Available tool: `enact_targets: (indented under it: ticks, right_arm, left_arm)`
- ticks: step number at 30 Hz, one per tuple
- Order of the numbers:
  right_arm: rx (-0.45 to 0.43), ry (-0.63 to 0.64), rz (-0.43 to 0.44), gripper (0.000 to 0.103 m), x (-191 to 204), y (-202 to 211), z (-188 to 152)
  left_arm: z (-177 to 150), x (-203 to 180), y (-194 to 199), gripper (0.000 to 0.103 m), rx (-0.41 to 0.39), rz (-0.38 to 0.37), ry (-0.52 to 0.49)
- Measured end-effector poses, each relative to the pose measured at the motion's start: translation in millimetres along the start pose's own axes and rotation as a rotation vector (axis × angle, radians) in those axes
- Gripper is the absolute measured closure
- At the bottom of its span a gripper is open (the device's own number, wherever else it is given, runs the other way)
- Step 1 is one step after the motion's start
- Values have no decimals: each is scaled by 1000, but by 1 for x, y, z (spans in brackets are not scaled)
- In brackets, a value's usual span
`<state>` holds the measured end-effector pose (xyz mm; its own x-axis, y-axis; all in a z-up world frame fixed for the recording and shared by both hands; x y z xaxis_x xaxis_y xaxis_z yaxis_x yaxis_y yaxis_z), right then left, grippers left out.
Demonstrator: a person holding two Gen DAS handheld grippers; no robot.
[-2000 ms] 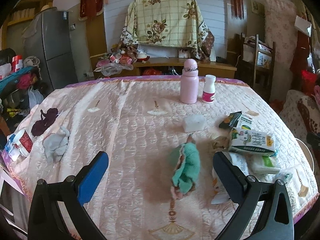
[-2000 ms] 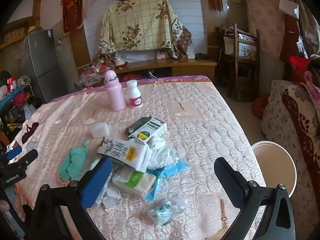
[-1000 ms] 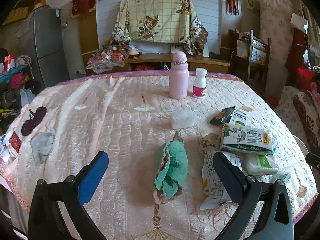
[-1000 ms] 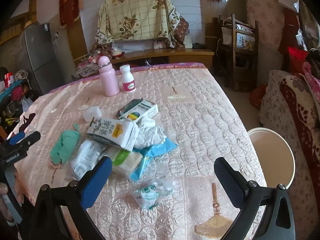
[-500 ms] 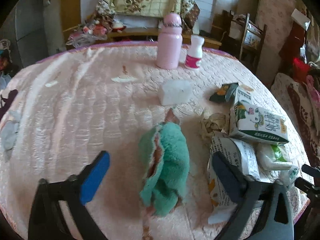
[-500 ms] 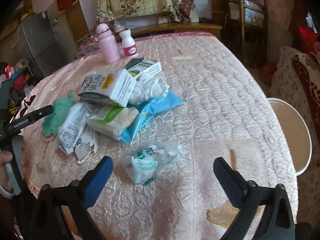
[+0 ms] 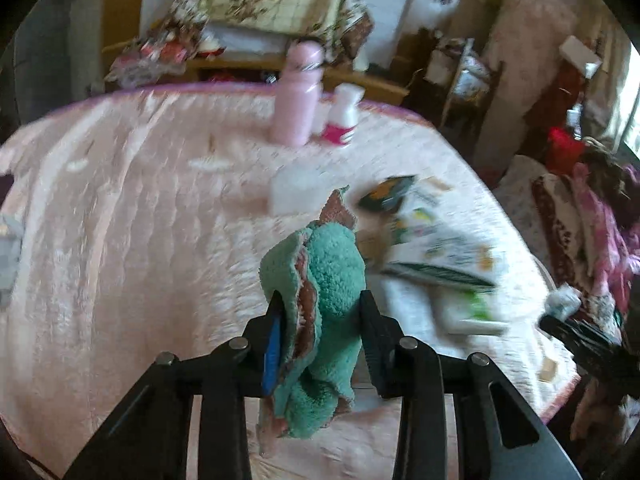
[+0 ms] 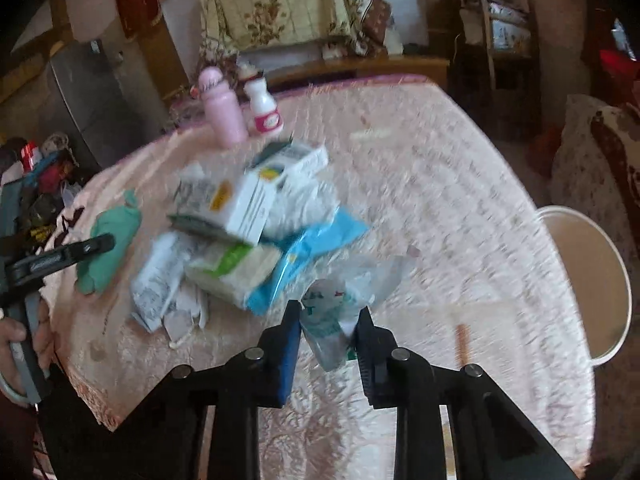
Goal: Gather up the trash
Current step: 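Grasp the green towel with the left tool while the right tool grasps the clear plastic wrapper, then carry both items over the white bucket and open both tools to drop them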
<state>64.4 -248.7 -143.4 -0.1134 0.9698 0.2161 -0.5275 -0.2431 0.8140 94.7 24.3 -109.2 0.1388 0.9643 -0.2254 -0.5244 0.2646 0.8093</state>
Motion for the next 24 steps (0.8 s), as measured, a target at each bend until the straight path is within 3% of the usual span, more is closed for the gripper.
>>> enact_targets:
  ticks: [5, 9, 15, 24]
  right_arm:
    - [-45, -28, -37, 75, -25, 23, 13]
    - [-56, -68, -75, 75, -52, 36, 14]
    - [-69, -130, -161, 75, -105, 51, 7]
    - [-58, -229, -272, 75, -196, 56, 3]
  left_arm:
    - [11, -62, 22, 66, -33, -56, -96]
    - [19, -110, 18, 66, -22, -125, -155]
    - [22, -200, -8, 66, 27, -224, -250]
    - [19, -320, -74, 66, 125, -284, -357]
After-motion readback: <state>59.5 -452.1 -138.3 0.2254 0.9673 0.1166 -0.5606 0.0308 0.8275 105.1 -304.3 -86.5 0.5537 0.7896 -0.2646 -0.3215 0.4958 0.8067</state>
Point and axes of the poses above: each gripper's, at about its wrist camera, not at the fingertips, and y roughly against the way its jaws point, x to its left, z to its top, the point moved 5 cm from there along -y, roughly the way its jaws point, and after that the axes turned 8 degrees about x, right-handed, at the moved point
